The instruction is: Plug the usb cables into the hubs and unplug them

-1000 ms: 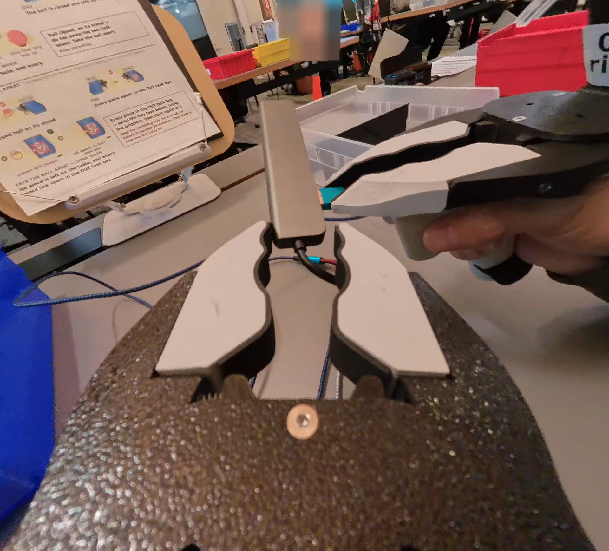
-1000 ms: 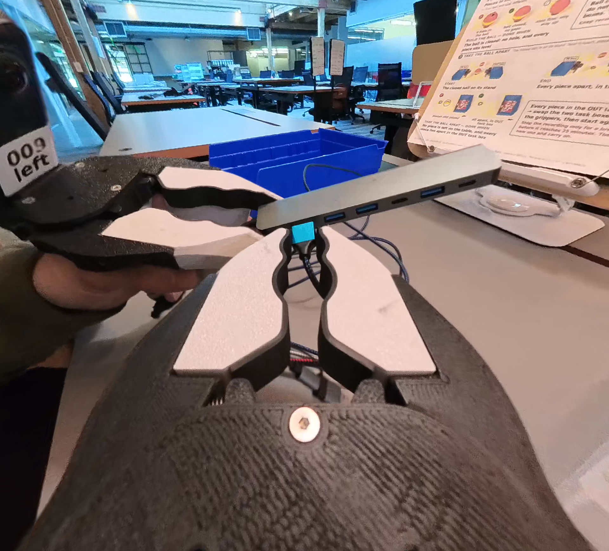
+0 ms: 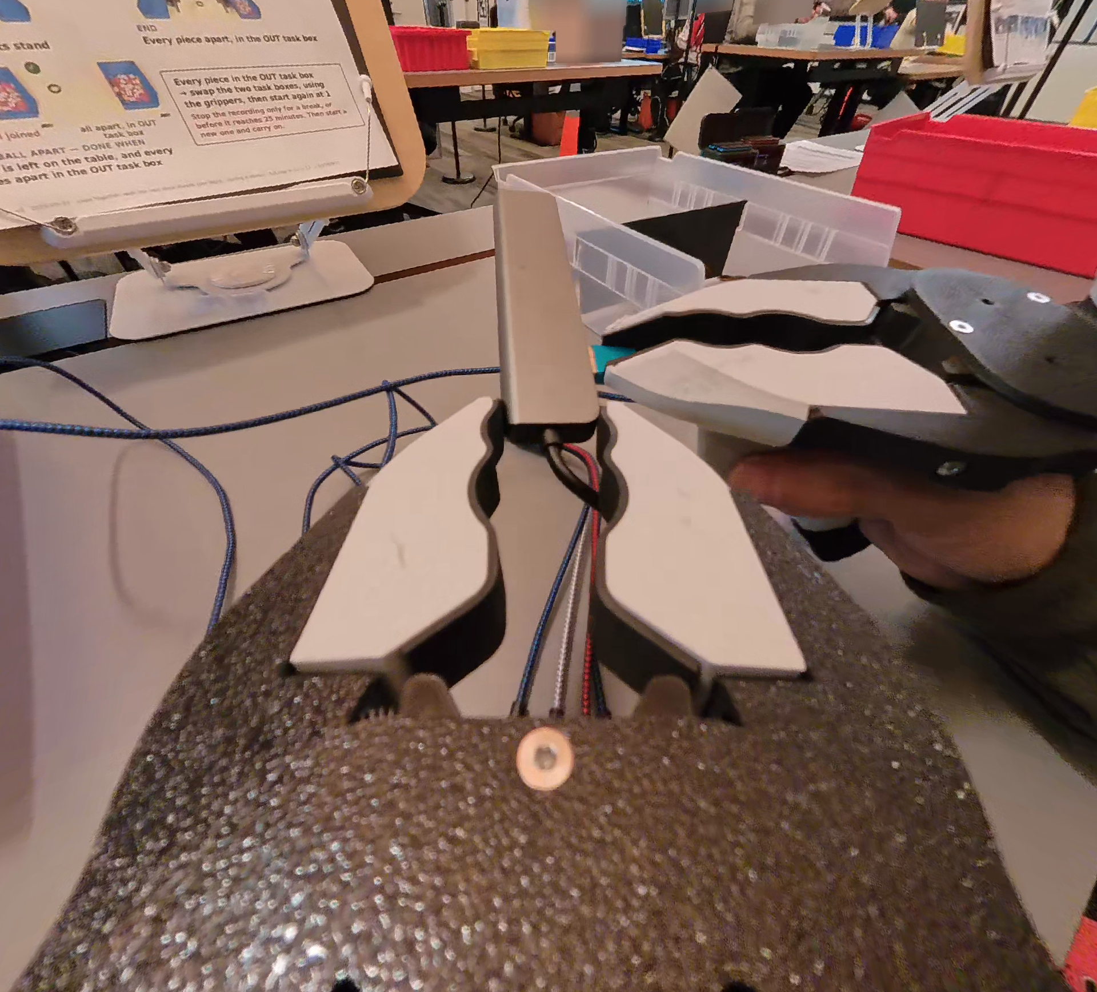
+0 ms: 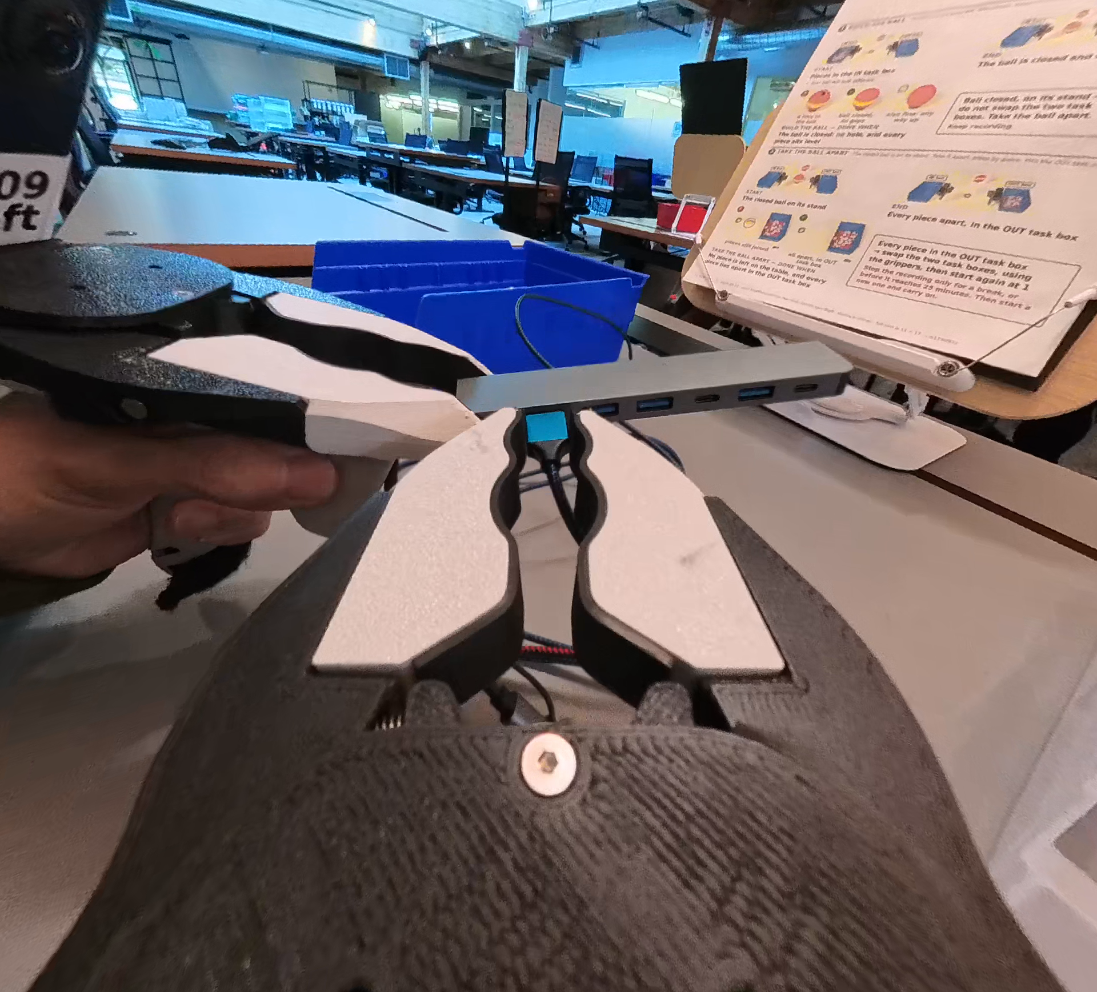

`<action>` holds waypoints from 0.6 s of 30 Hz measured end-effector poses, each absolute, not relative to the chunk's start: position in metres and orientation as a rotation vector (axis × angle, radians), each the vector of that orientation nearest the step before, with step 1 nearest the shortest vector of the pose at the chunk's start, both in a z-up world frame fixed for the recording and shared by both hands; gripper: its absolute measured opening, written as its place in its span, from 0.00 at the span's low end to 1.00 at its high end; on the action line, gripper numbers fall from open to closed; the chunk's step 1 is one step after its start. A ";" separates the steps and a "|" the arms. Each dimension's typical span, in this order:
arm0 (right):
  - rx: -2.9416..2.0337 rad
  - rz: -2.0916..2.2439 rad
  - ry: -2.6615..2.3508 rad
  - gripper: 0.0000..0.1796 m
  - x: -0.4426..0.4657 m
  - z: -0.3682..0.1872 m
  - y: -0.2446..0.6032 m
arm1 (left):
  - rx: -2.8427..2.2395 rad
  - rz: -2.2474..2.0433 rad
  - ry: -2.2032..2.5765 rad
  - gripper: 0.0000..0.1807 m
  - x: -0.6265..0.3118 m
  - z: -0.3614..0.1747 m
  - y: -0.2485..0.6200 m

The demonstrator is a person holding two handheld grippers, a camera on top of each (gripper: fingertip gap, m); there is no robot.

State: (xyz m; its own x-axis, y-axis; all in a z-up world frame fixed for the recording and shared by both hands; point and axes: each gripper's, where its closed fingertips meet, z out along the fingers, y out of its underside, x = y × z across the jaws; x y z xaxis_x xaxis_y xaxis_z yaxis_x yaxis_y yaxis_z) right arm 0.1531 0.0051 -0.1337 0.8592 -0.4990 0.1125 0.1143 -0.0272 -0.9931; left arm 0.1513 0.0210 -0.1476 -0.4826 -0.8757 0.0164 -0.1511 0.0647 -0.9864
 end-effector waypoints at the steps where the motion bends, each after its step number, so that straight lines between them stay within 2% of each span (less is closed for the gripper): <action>1: -1.532 -0.514 0.311 0.07 0.153 -0.135 0.005 | -1.025 -1.465 1.722 0.16 0.151 -0.148 0.021; 9: -1.587 -0.645 0.246 0.07 0.151 -0.129 0.008 | -0.991 -1.424 1.711 0.16 0.152 -0.140 0.028; 13: -1.503 -0.561 0.252 0.07 0.148 -0.123 0.005 | -0.981 -1.467 1.704 0.16 0.149 -0.137 0.024; 18: -1.489 -0.632 0.232 0.10 0.148 -0.117 0.004 | -0.985 -1.484 1.698 0.16 0.146 -0.132 0.024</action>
